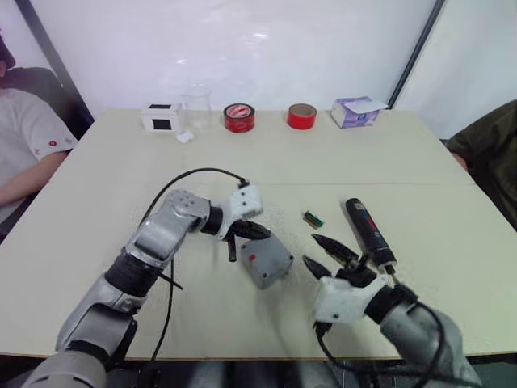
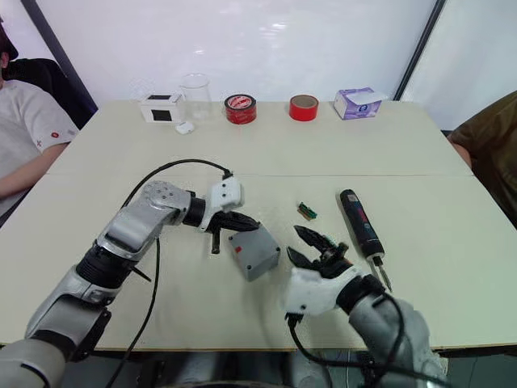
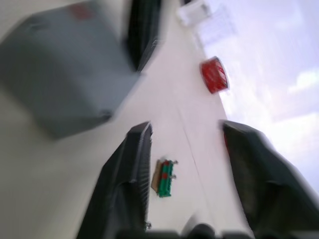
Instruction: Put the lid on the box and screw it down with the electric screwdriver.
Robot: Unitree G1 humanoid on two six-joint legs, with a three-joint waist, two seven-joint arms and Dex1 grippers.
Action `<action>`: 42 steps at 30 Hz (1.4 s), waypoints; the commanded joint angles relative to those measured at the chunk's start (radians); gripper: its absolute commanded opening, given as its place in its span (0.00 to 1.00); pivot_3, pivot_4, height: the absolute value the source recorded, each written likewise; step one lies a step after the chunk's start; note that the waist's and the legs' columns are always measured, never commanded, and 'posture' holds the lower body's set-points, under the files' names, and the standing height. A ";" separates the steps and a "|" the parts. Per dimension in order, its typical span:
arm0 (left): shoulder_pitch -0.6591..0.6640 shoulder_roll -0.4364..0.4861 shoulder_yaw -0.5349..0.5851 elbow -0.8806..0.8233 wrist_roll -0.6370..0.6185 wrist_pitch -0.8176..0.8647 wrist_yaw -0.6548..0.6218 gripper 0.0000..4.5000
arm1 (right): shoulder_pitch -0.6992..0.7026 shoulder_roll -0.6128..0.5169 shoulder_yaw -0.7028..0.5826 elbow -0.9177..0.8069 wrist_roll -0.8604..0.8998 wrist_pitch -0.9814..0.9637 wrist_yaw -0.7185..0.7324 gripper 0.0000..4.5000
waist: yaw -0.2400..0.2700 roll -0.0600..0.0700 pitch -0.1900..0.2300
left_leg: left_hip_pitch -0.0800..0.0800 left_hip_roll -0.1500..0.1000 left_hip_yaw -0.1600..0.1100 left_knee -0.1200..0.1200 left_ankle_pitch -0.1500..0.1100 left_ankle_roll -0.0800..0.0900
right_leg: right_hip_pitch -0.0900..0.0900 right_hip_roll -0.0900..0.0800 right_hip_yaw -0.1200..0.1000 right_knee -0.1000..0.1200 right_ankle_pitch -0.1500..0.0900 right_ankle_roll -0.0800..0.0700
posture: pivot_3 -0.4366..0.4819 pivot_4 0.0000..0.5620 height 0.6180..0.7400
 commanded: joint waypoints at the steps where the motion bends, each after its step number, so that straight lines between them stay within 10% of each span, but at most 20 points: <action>1: -0.029 -0.038 0.227 -0.043 -0.159 0.130 0.102 0.00 | -0.039 0.011 -0.036 -0.056 0.247 0.109 0.055 0.10 | 0.000 0.000 0.006 | -0.001 0.000 0.000 0.000 0.000 0.000 | -0.001 0.000 0.000 0.000 0.000 0.000 | 0.48 0.27 1.00; 13: 0.066 -0.037 0.540 -0.212 -0.369 0.321 0.386 0.00 | -0.278 -0.081 -0.153 -0.078 0.865 0.774 0.135 0.02 | 0.000 0.003 0.016 | -0.003 0.000 0.000 -0.001 0.000 0.000 | -0.004 -0.003 0.000 -0.001 0.001 0.000 | 0.48 0.27 1.00; 25: 0.257 0.139 0.248 -0.172 -0.240 0.070 0.238 0.00 | -0.316 -0.396 -0.203 -0.061 1.208 1.061 0.241 0.02 | 0.007 0.005 0.018 | -0.018 -0.002 0.001 -0.002 0.000 -0.001 | -0.017 -0.009 -0.001 -0.004 0.002 -0.006 | 0.48 0.27 1.00; 42: 0.263 0.120 0.034 -0.181 -0.170 -0.029 0.179 0.00 | -0.464 -0.388 0.177 0.189 0.897 0.787 0.109 0.02 | 0.004 0.005 0.018 | -0.031 -0.003 0.001 -0.003 0.000 -0.001 | -0.030 -0.010 -0.003 -0.005 0.005 -0.001 | 0.48 0.27 1.00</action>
